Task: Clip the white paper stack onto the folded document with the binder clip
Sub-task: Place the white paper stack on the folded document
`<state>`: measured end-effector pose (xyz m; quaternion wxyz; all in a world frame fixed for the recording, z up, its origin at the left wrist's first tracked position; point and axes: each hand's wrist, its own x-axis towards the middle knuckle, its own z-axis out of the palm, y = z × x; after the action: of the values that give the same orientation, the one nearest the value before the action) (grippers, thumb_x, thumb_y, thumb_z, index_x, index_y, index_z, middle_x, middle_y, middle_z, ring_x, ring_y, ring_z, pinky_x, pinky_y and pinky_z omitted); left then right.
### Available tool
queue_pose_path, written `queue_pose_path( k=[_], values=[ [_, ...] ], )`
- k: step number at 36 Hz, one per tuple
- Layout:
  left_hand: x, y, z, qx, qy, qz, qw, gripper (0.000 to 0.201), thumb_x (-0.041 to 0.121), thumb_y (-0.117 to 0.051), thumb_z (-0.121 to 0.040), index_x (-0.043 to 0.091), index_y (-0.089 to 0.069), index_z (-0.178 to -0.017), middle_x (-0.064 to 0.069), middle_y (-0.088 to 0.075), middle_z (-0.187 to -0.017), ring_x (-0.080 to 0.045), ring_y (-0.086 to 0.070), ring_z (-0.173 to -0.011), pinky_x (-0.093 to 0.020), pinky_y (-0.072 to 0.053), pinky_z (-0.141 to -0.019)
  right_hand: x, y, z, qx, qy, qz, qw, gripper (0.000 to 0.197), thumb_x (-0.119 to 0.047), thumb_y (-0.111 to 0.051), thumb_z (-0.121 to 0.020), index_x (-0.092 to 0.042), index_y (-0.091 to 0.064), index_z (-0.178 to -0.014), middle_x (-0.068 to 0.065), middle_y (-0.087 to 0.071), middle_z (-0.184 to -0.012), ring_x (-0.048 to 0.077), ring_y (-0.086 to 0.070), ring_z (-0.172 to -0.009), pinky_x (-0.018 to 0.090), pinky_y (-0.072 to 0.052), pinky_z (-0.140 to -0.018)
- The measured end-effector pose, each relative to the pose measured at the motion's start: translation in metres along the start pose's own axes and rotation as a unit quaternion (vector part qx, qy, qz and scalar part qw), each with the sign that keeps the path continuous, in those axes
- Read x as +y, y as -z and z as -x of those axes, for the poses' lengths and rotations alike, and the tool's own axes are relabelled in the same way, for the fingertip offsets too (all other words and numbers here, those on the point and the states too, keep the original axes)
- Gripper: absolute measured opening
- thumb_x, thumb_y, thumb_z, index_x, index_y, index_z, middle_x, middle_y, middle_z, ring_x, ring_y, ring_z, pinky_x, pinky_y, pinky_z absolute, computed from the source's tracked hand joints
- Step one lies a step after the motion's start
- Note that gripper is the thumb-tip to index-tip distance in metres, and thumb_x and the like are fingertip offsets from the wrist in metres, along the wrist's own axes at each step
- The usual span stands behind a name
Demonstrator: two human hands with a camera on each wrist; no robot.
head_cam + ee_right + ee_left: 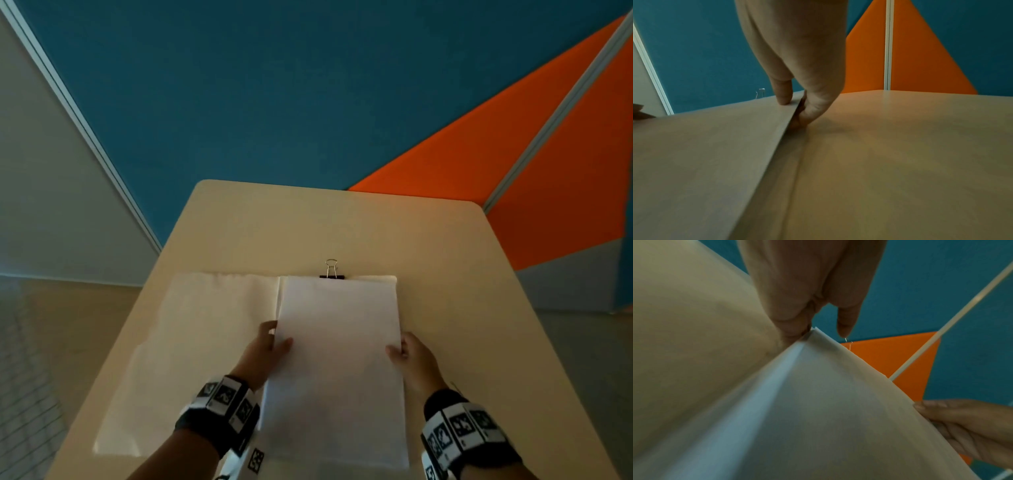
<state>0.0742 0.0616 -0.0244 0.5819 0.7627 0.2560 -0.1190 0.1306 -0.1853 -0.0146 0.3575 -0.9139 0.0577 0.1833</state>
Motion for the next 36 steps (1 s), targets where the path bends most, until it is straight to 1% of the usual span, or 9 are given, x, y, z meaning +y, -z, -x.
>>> queue_pose_path(
  k=[3, 4, 6, 10, 14, 22, 25, 29, 36],
  values=[
    [0.0, -0.004, 0.001, 0.006, -0.017, -0.067, 0.998, 0.051, 0.014, -0.055, -0.089, 0.008, -0.034, -0.135, -0.02, -0.06, -0.125, -0.032, -0.058, -0.113, -0.037, -0.046, -0.096, 0.001, -0.002, -0.002, 0.0, -0.004, 0.016, 1.0, 0.021, -0.019, -0.056, -0.087, -0.017, -0.042, -0.072, 0.003, -0.044, -0.069, 0.021, -0.046, -0.073, 0.032, -0.033, -0.069],
    [-0.001, -0.005, 0.001, 0.003, -0.021, -0.085, 0.996, 0.053, 0.013, -0.054, -0.09, 0.008, -0.031, -0.138, -0.019, -0.058, -0.129, -0.031, -0.056, -0.116, -0.034, -0.044, -0.096, 0.0, -0.002, -0.001, 0.0, -0.007, 0.017, 1.0, 0.012, -0.018, -0.057, -0.087, -0.013, -0.047, -0.081, 0.005, -0.048, -0.075, 0.021, -0.047, -0.078, 0.03, -0.034, -0.071],
    [-0.002, -0.006, 0.003, -0.003, -0.027, -0.13, 0.991, 0.061, 0.014, -0.053, -0.09, 0.009, -0.023, -0.143, -0.018, -0.052, -0.136, -0.03, -0.052, -0.121, -0.03, -0.041, -0.098, 0.002, -0.004, -0.002, 0.007, -0.006, 0.015, 1.0, 0.024, -0.018, -0.058, -0.086, -0.005, -0.051, -0.105, 0.008, -0.053, -0.086, 0.022, -0.049, -0.082, 0.029, -0.036, -0.074],
    [-0.004, -0.007, 0.006, -0.014, -0.048, -0.181, 0.982, 0.07, 0.015, -0.05, -0.091, 0.01, -0.008, -0.147, -0.016, -0.038, -0.147, -0.028, -0.042, -0.132, -0.028, -0.035, -0.104, 0.002, -0.009, 0.001, 0.029, 0.008, 0.015, 0.999, 0.038, -0.017, -0.058, -0.086, -0.003, -0.048, -0.12, 0.016, -0.062, -0.103, 0.028, -0.057, -0.095, 0.027, -0.037, -0.079],
    [-0.003, -0.01, 0.005, 0.002, -0.058, -0.202, 0.978, 0.071, 0.013, -0.051, -0.091, 0.007, -0.008, -0.147, -0.016, -0.032, -0.15, -0.028, -0.036, -0.136, -0.029, -0.032, -0.108, 0.002, -0.014, 0.003, 0.048, 0.017, 0.019, 0.999, 0.039, -0.017, -0.056, -0.087, -0.005, -0.046, -0.122, 0.021, -0.059, -0.124, 0.035, -0.056, -0.112, 0.036, -0.044, -0.09],
    [0.004, -0.015, 0.009, 0.008, -0.024, -0.25, 0.968, 0.07, 0.014, -0.049, -0.091, 0.005, -0.006, -0.147, -0.021, -0.025, -0.149, -0.033, -0.035, -0.133, -0.032, -0.031, -0.108, 0.005, -0.018, 0.001, 0.069, 0.023, 0.035, 0.997, 0.039, -0.016, -0.058, -0.086, -0.003, -0.047, -0.121, 0.022, -0.06, -0.123, 0.036, -0.057, -0.111, 0.036, -0.044, -0.089],
    [0.016, -0.011, 0.015, -0.019, -0.04, -0.33, 0.943, 0.078, 0.02, -0.051, -0.091, 0.0, 0.0, -0.146, -0.019, -0.019, -0.147, -0.033, -0.03, -0.133, -0.032, -0.025, -0.113, 0.005, -0.019, 0.001, 0.074, 0.021, 0.043, 0.996, 0.038, -0.016, -0.057, -0.086, -0.002, -0.047, -0.119, 0.023, -0.06, -0.121, 0.037, -0.058, -0.108, 0.038, -0.045, -0.087],
    [0.055, 0.018, 0.012, -0.043, -0.12, -0.381, 0.916, 0.077, 0.04, -0.054, -0.086, 0.003, -0.019, -0.144, -0.019, -0.03, -0.145, -0.036, -0.038, -0.127, -0.039, -0.029, -0.112, 0.008, -0.02, -0.001, 0.077, 0.017, 0.048, 0.996, 0.034, -0.015, -0.057, -0.086, -0.001, -0.048, -0.116, 0.024, -0.063, -0.113, 0.037, -0.06, -0.1, 0.031, -0.039, -0.075],
    [0.138, 0.034, -0.043, -0.048, -0.187, -0.394, 0.899, 0.056, 0.026, -0.053, -0.09, 0.006, -0.035, -0.139, -0.013, -0.053, -0.134, -0.025, -0.052, -0.12, -0.03, -0.039, -0.101, 0.013, -0.022, -0.003, 0.079, 0.016, 0.043, 0.996, 0.035, -0.016, -0.058, -0.086, -0.002, -0.049, -0.117, 0.022, -0.062, -0.119, 0.036, -0.058, -0.106, 0.037, -0.045, -0.084]
  ],
)
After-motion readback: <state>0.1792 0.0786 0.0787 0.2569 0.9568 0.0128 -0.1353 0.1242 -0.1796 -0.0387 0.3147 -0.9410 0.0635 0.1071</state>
